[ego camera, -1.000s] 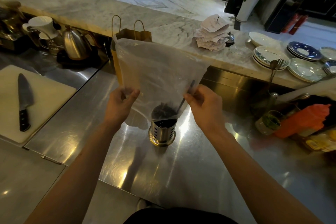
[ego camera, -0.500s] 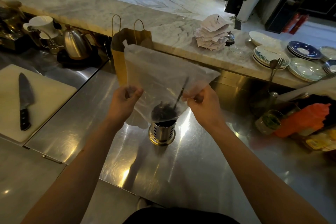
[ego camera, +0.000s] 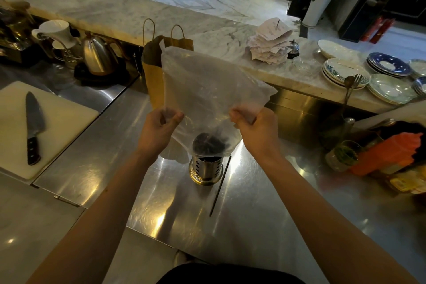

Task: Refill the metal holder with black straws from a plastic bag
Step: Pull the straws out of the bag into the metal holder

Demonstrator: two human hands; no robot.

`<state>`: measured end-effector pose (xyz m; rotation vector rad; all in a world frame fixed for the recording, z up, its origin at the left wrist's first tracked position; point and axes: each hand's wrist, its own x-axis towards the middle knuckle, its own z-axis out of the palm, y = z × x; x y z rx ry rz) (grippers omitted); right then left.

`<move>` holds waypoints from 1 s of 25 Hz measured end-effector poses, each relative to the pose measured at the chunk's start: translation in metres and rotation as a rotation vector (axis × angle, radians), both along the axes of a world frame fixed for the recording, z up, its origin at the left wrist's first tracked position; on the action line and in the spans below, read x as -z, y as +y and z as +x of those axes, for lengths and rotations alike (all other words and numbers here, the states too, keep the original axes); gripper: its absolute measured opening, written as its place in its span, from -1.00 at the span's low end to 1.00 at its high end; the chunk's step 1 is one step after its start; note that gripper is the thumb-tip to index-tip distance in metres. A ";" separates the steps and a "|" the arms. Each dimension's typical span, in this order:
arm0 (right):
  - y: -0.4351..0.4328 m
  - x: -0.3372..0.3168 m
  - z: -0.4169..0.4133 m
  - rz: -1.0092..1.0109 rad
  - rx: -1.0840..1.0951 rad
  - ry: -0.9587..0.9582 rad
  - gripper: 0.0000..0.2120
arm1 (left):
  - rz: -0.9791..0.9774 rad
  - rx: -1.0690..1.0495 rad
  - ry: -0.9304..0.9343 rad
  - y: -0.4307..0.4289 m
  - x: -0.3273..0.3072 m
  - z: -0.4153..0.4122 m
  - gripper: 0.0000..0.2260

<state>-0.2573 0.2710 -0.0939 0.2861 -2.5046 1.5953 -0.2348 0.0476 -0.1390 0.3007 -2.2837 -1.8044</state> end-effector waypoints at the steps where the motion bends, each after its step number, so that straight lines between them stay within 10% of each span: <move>1: -0.001 -0.001 -0.001 0.009 -0.010 0.001 -0.79 | -0.003 -0.008 -0.007 0.000 0.001 0.000 -0.92; 11: 0.014 0.015 0.000 -0.023 -0.026 -0.080 -0.86 | -0.036 -0.015 0.024 0.009 0.007 0.008 -0.91; 25: 0.086 0.015 0.000 -0.700 0.219 -0.252 -0.93 | -0.198 0.314 0.121 0.057 -0.005 -0.003 -0.92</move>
